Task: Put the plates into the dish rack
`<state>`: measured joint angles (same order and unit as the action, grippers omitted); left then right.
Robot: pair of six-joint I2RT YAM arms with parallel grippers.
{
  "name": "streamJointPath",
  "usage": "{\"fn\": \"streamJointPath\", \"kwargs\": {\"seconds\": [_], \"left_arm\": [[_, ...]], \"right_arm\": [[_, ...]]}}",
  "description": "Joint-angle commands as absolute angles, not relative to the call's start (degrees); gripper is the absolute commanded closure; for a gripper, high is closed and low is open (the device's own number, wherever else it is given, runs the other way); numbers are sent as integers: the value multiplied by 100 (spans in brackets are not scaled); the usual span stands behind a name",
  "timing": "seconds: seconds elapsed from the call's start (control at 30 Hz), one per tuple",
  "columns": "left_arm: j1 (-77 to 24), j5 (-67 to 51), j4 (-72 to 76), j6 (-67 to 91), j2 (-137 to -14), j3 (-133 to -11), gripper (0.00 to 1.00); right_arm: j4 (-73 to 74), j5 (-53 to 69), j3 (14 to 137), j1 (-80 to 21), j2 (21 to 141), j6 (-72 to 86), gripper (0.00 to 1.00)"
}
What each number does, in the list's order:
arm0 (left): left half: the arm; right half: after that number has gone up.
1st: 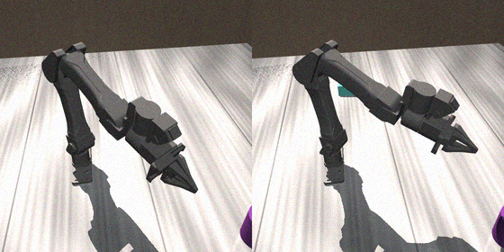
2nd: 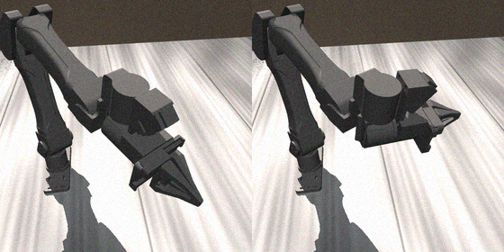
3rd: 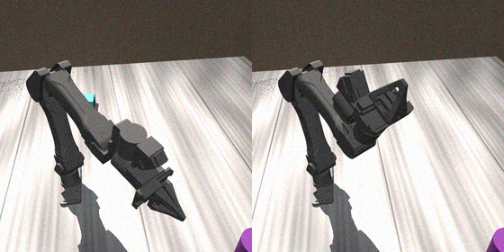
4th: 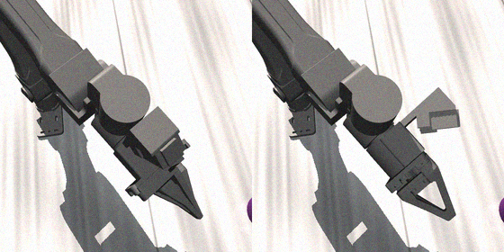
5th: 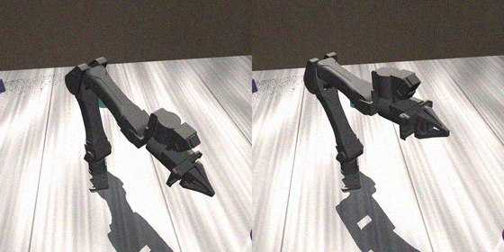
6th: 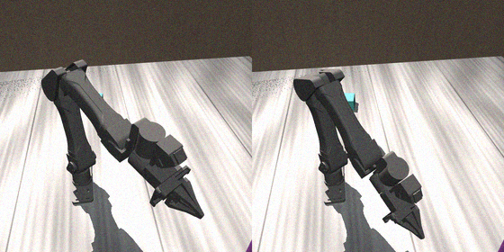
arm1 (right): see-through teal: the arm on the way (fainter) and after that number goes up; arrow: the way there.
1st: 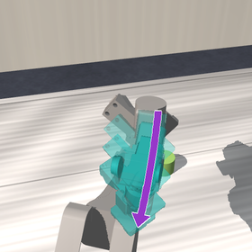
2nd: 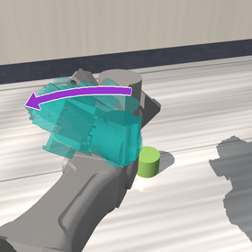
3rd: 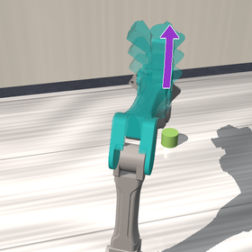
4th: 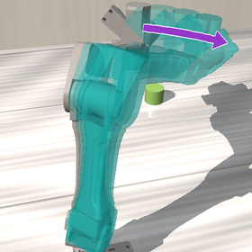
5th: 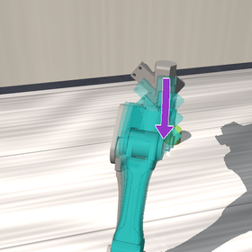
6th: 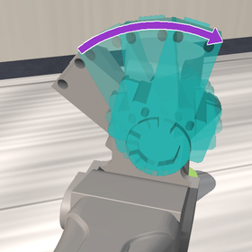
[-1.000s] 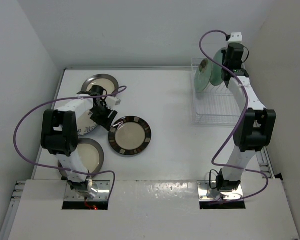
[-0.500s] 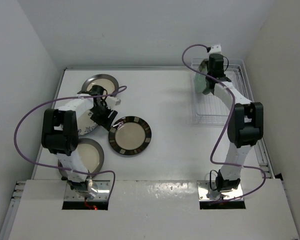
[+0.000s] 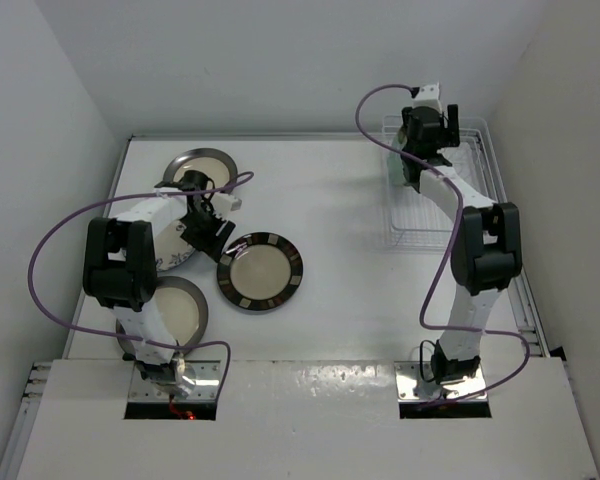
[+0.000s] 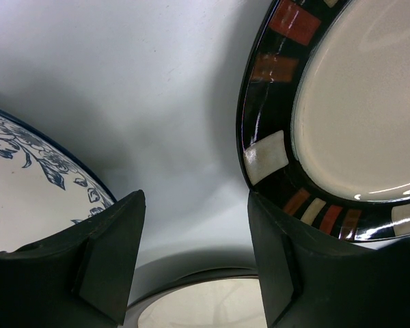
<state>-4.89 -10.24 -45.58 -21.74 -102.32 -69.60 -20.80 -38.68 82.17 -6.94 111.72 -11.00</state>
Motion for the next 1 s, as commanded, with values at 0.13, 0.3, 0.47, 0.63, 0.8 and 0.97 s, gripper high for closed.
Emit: {"fn": "streamJointPath", "kwargs": {"seconds": [0.13, 0.3, 0.47, 0.63, 0.8, 0.97], "left_arm": [[-475, -1143, -4588, -2145, -10160, -7189, 33], [-334, -1134, -4588, -2083, -10003, -7584, 35], [429, -1081, -4325, -1252, -9703, -8173, 33], [1596, -1502, -4324, -432, -9765, -8587, 31], [2591, -1503, -4201, 157, -9370, -8079, 27], [3531, -1986, -3973, 265, -8974, -7077, 25]], "right_arm": [[-2795, -4842, 8051, -651, 10310, -1581, 14], [-2586, -5151, 7919, -633, 9643, -1321, 9], [234, -2422, 8576, -685, 9124, -107, 0], [985, -800, 8299, -1308, 9009, 378, 0], [896, -519, 7814, -1985, 9044, 606, 0], [1142, -158, 7892, -2583, 9220, 686, 0]]}}
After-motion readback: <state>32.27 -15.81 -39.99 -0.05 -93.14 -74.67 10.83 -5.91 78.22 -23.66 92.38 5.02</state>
